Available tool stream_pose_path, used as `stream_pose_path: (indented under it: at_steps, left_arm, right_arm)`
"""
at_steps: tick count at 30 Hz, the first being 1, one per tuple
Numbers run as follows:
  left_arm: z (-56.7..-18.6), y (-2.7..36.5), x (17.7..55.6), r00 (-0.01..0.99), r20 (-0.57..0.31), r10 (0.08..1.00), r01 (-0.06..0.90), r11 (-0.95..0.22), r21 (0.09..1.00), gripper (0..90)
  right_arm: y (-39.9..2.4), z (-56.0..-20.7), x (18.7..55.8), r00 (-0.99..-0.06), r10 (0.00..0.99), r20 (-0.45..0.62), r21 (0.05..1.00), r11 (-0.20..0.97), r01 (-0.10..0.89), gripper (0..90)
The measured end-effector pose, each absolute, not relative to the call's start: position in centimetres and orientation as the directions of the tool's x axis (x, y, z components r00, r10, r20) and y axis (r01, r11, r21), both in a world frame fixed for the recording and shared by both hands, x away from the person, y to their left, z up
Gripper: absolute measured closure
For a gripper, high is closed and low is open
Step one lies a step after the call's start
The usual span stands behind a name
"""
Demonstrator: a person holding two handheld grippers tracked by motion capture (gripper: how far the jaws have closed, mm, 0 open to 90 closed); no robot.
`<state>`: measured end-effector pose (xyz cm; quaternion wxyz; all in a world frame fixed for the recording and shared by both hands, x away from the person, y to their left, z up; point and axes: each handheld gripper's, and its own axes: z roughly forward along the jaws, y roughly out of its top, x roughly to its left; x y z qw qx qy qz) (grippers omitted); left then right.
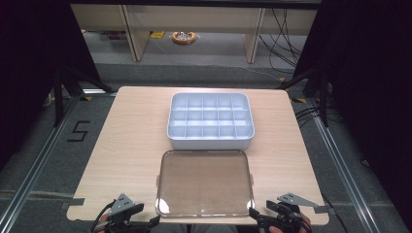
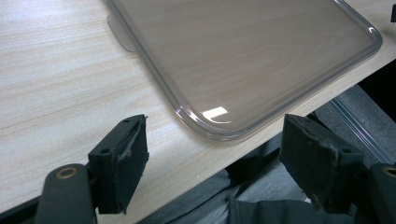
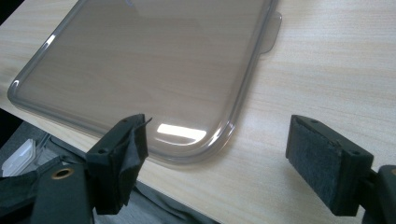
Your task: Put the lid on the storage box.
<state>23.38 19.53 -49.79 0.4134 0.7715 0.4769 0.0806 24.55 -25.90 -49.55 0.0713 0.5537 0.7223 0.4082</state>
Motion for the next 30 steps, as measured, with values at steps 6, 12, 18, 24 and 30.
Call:
stream_pose_path:
  at_steps: [6,12,18,24,30]
  left_arm:
    - [-49.85,19.25,23.35,0.522,-0.299,0.799,0.675,-0.172,0.718,23.2]
    - [-49.93,19.27,23.45,0.531,-0.296,0.794,0.675,-0.184,0.715,23.2]
    - [-50.02,19.15,23.54,0.521,-0.318,0.793,0.687,-0.168,0.707,23.1]
    - [-50.04,19.23,23.65,0.526,-0.319,0.788,0.683,-0.169,0.710,22.4]
    - [-50.09,19.05,23.87,0.524,-0.327,0.786,0.689,-0.165,0.706,22.6]
  right_arm:
    - [-26.06,-49.57,24.59,-0.381,0.859,0.343,0.670,0.061,0.740,21.7]
    - [-26.07,-49.67,24.67,-0.379,0.858,0.347,0.668,0.057,0.742,20.8]
    - [-25.78,-49.62,24.59,-0.343,0.849,0.401,0.645,0.005,0.764,20.6]
    - [-25.88,-49.64,24.68,-0.351,0.843,0.408,0.644,0.007,0.765,20.5]
    - [-25.98,-49.77,25.13,-0.373,0.844,0.386,0.665,0.025,0.746,20.9]
